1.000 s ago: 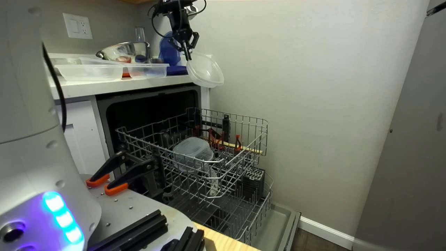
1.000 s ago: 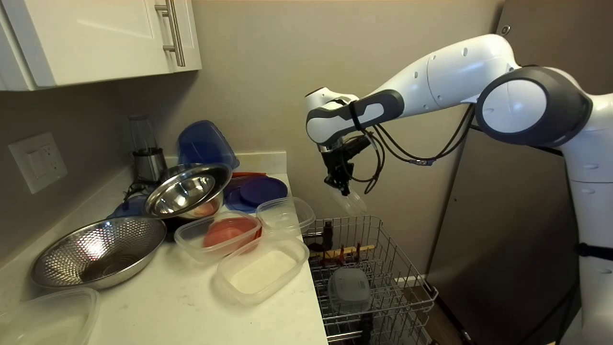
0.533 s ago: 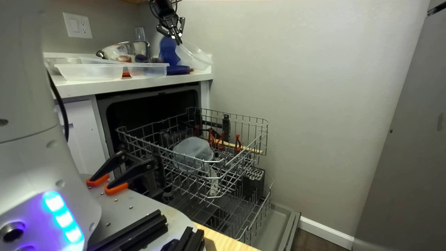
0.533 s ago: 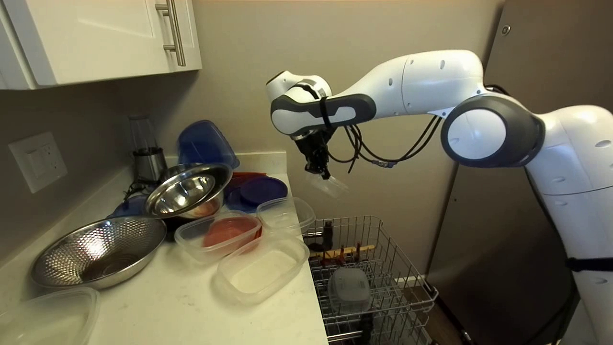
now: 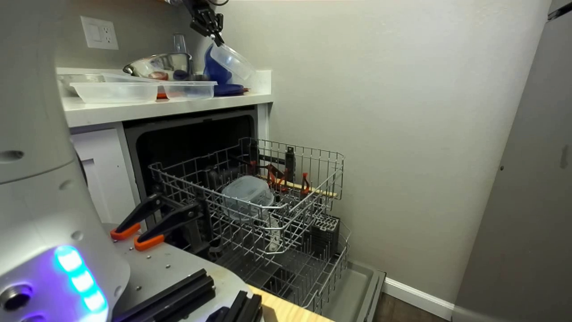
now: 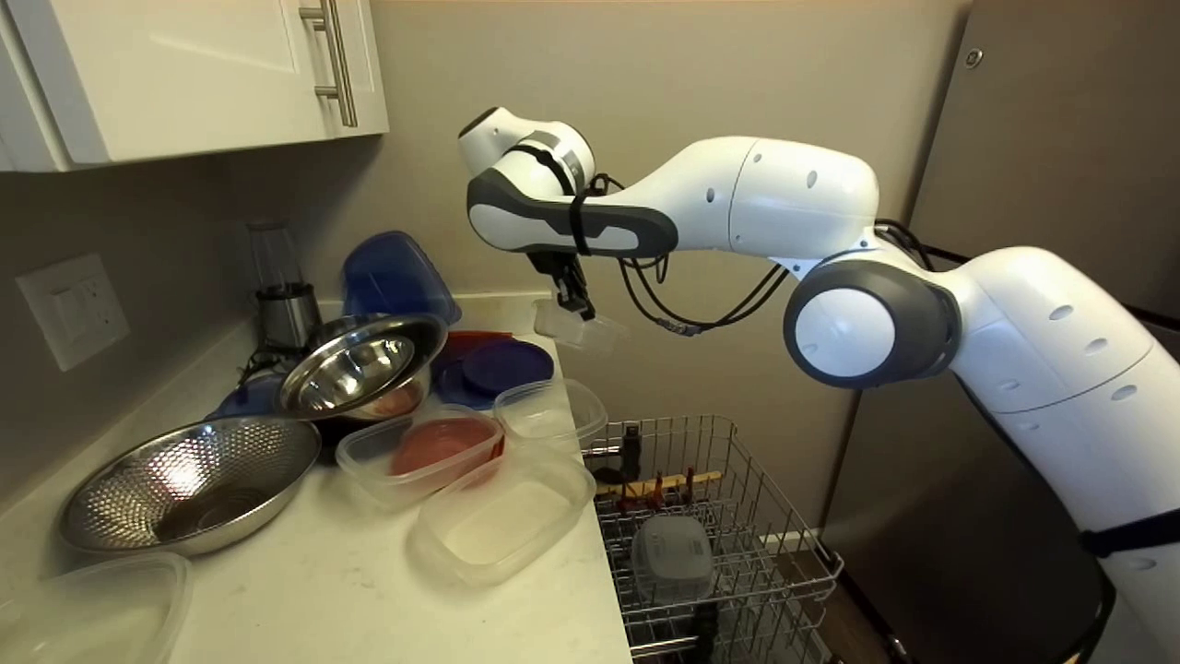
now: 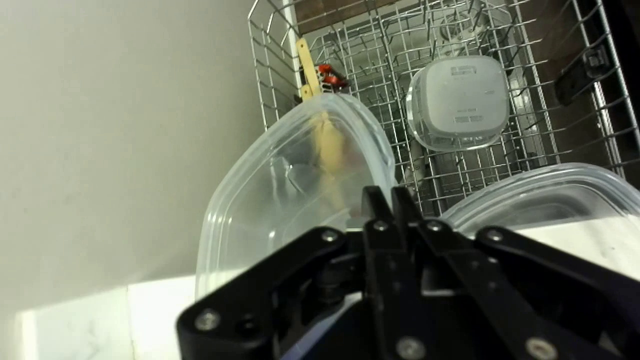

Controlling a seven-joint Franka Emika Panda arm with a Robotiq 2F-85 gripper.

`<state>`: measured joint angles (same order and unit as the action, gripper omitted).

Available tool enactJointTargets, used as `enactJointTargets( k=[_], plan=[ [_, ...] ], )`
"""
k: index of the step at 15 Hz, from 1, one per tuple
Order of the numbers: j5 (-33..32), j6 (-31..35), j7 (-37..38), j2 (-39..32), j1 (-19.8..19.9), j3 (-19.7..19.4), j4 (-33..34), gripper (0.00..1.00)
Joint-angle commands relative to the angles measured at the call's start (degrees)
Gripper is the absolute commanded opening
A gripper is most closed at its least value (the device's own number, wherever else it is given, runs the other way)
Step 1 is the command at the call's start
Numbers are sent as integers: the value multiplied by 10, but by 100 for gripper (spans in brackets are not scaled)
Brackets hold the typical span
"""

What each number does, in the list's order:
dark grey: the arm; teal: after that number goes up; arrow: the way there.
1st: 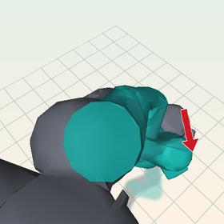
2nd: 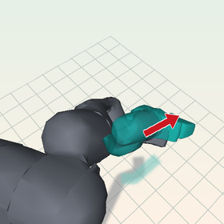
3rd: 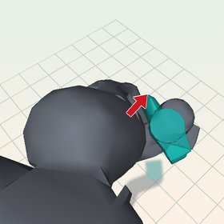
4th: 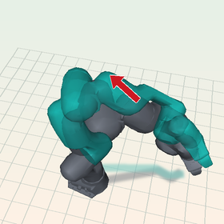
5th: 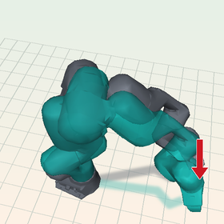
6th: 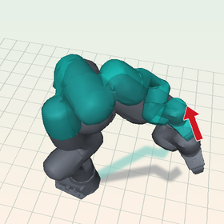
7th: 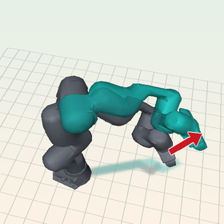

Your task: Take out the bowl from the dishwashing rack

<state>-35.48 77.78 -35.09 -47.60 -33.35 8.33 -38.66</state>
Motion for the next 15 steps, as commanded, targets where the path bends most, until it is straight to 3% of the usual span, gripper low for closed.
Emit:
enactJointTargets(
  k=[1,6,12,15],
  plan=[
    [3,-11,-111,-28,-17,11,87,3],
    [63,-5,-177,-29,-47,-25,109,3],
    [134,-14,-265,-45,-59,-26,144,3],
    [140,-23,-297,-42,-60,-40,162,3]
  ],
)
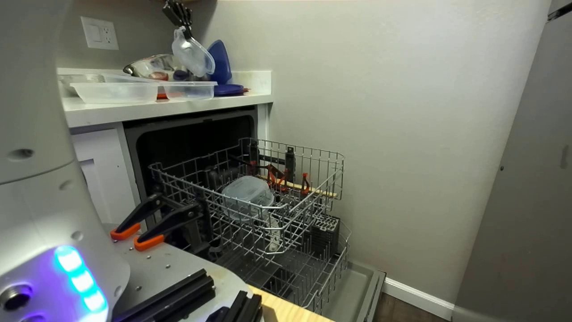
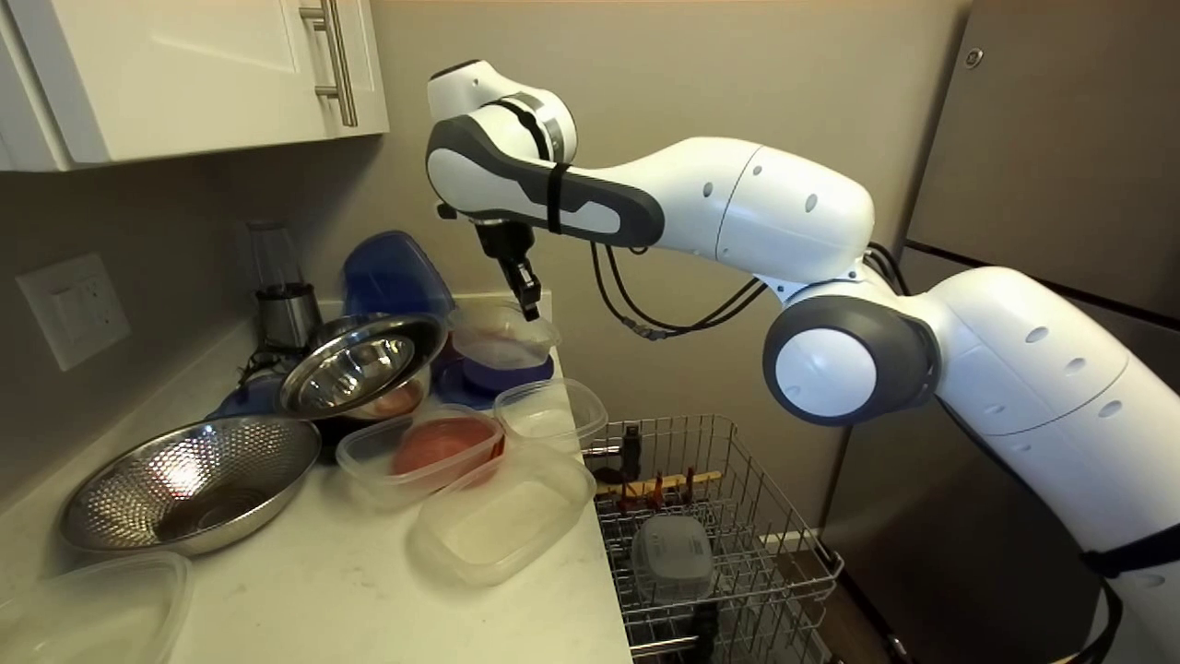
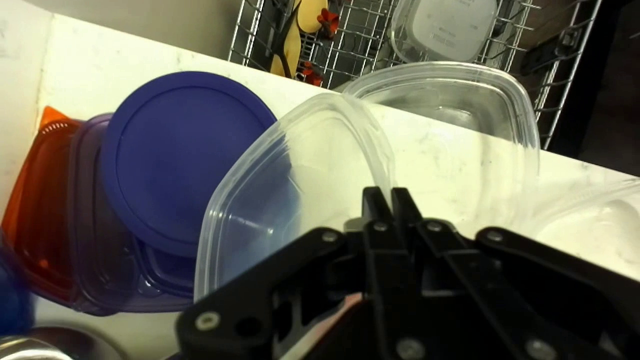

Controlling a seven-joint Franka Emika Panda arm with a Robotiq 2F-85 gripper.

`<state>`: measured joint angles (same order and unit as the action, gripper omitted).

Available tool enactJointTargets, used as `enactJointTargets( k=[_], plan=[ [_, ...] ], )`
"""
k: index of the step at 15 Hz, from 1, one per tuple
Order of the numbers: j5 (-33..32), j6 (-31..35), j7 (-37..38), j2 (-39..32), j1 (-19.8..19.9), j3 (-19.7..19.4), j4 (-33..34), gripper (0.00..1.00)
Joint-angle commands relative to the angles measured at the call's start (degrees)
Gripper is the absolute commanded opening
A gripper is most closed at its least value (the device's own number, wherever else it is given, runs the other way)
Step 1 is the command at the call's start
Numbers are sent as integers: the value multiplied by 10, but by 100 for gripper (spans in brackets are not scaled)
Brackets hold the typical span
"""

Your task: Take out the bowl from the dishwashing rack

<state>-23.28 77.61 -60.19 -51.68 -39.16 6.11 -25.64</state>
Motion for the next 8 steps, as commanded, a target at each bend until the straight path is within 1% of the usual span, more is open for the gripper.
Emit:
enactJointTargets(
  k=[1,4,5,6,8],
  plan=[
    [18,-22,-55,0,-3,-23,38,3],
    [24,-28,-98,2,1,-35,57,3],
    [31,-14,-110,21,6,-35,28,3],
    [36,-7,-119,30,10,-36,13,3],
    [46,-6,-143,31,16,-34,13,3]
  ],
)
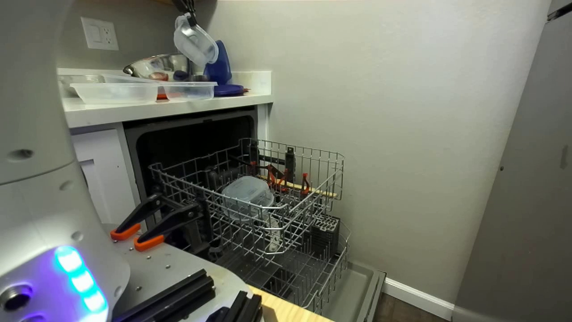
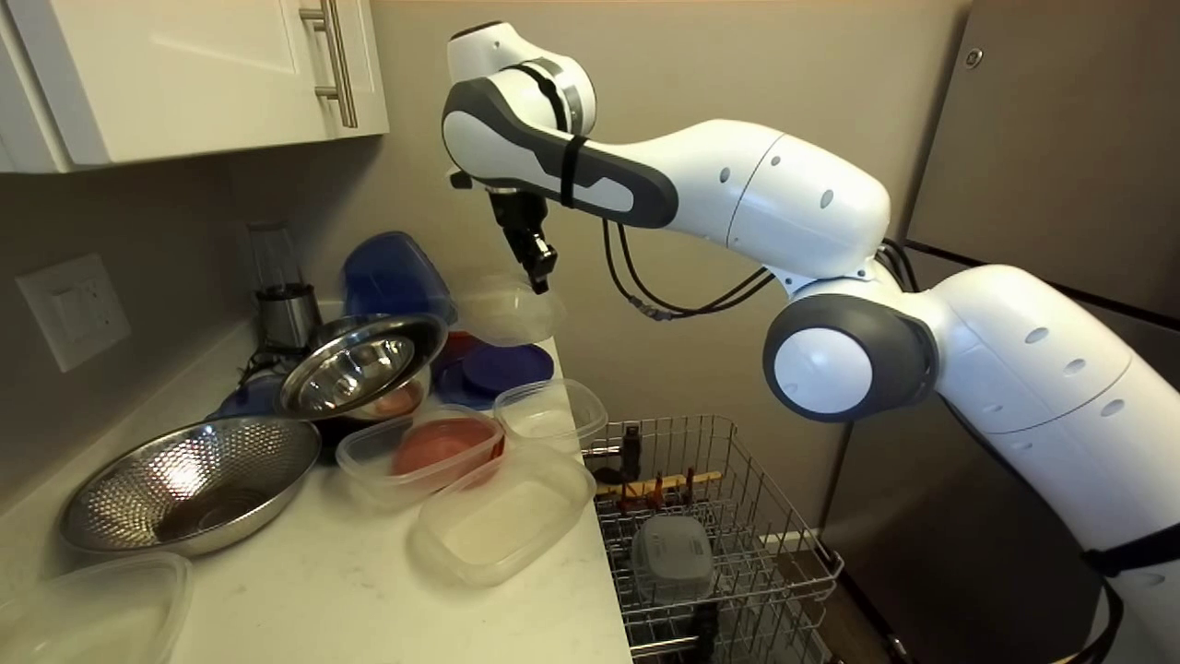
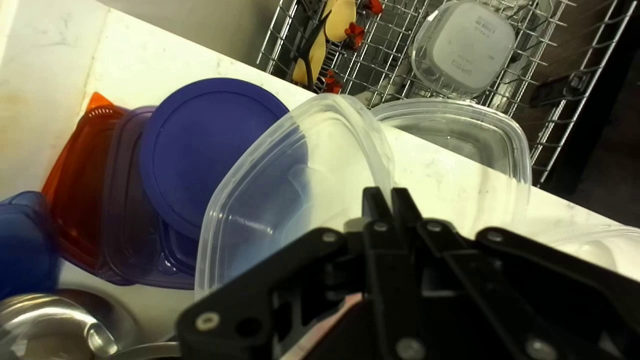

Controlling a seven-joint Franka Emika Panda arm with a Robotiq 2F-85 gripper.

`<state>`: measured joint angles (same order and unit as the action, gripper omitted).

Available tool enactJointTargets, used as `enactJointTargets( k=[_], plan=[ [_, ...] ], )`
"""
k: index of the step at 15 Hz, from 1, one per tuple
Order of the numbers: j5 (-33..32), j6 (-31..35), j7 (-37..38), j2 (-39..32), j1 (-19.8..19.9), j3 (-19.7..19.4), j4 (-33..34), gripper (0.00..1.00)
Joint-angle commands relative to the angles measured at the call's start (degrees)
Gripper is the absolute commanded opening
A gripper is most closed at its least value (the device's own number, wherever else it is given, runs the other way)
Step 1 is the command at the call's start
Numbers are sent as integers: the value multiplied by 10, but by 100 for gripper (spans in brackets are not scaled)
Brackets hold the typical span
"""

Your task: Take out the bowl from the dishwashing rack

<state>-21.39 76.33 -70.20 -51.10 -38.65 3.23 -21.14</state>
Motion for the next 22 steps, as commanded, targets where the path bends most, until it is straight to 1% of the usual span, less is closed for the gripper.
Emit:
enactJointTargets(
  k=[1,4,12,16,22],
  plan=[
    [33,8,-58,25,15,-5,-31,3],
    [55,12,-113,26,29,3,-28,3],
    [112,-13,-263,31,81,23,-28,3],
    [136,-21,-293,19,101,32,-17,3],
    [179,-24,-296,10,105,58,-14,3]
  ],
)
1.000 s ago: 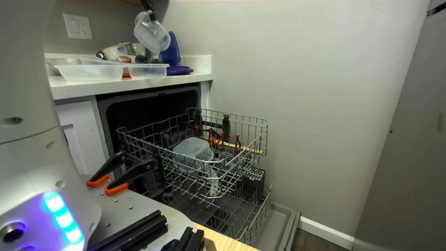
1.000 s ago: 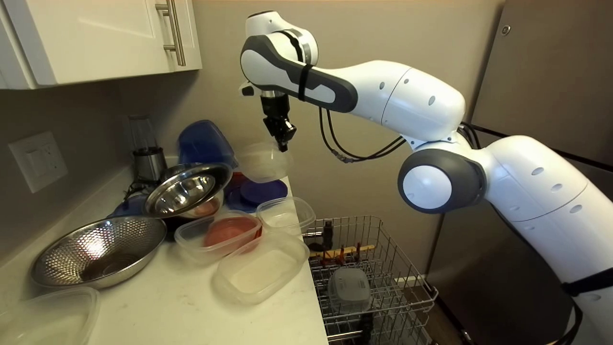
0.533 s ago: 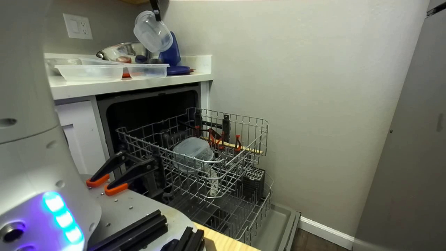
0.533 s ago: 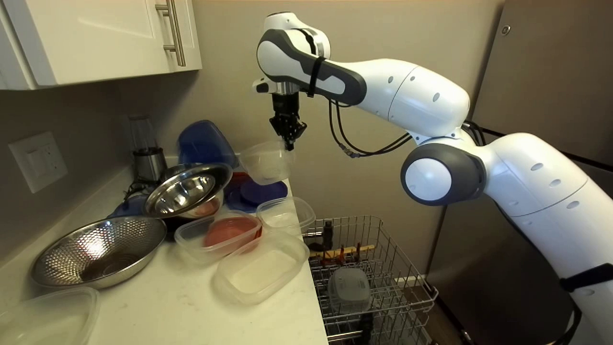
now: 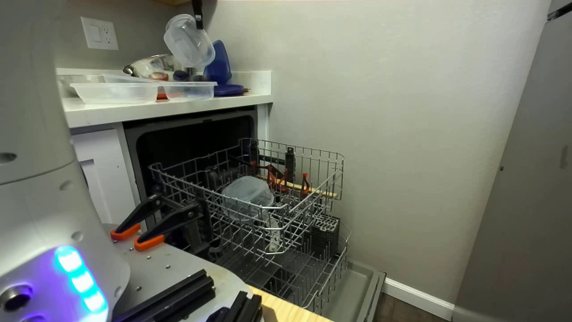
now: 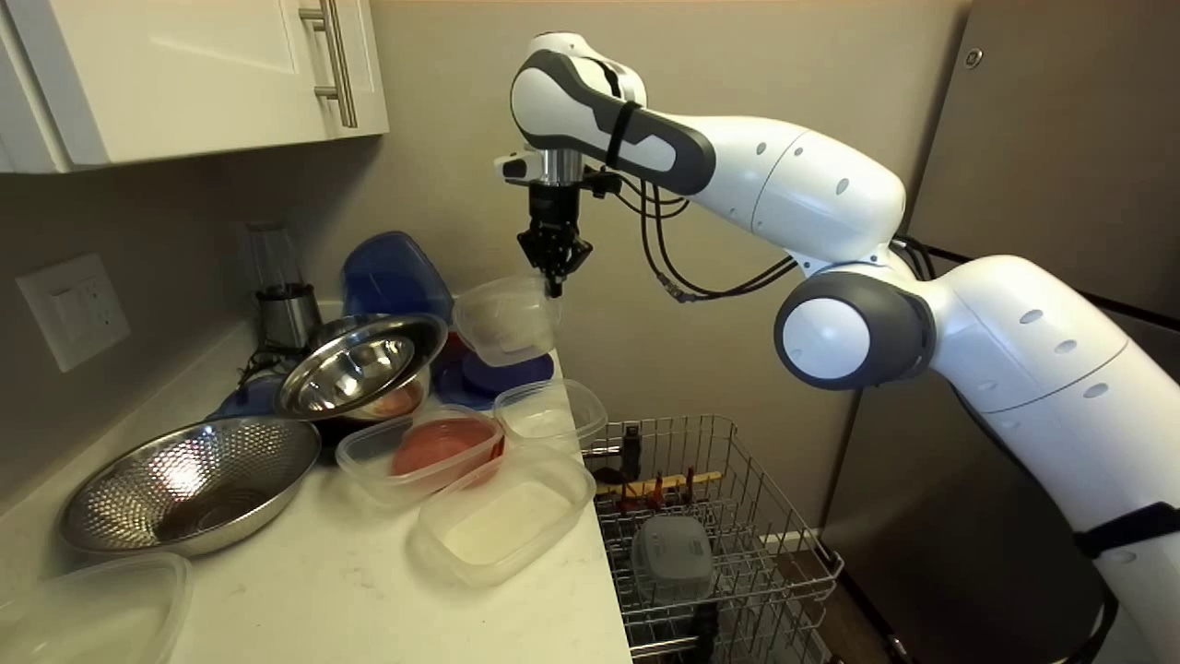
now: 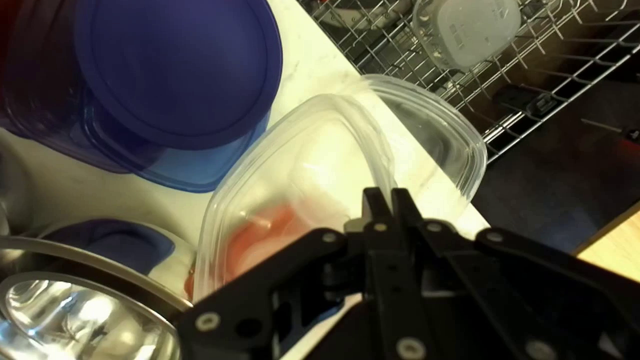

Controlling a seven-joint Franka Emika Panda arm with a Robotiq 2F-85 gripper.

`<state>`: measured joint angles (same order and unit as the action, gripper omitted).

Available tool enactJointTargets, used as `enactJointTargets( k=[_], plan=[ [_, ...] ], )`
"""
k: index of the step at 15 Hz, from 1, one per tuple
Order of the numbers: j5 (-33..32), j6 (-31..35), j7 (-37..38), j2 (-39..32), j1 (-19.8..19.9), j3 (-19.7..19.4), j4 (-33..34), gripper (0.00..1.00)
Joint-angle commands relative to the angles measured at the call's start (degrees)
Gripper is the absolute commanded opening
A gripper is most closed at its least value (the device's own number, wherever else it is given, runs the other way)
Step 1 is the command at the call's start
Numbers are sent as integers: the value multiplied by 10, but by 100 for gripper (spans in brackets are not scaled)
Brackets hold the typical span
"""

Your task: Take out the bowl from the dishwashing rack

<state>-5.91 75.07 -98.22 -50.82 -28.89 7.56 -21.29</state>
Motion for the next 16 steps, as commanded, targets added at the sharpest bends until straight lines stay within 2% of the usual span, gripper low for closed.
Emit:
enactJointTargets(
  k=[1,4,6,10,16],
  plan=[
    [27,-13,-15,5,7,16,-12,3],
    [6,-3,-12,0,-3,-1,-7,3],
    [-30,30,-20,-5,-18,-26,-2,3],
    [-91,136,-11,-23,-42,-67,3,3],
    [-135,281,47,-77,-50,-120,1,3]
  ],
)
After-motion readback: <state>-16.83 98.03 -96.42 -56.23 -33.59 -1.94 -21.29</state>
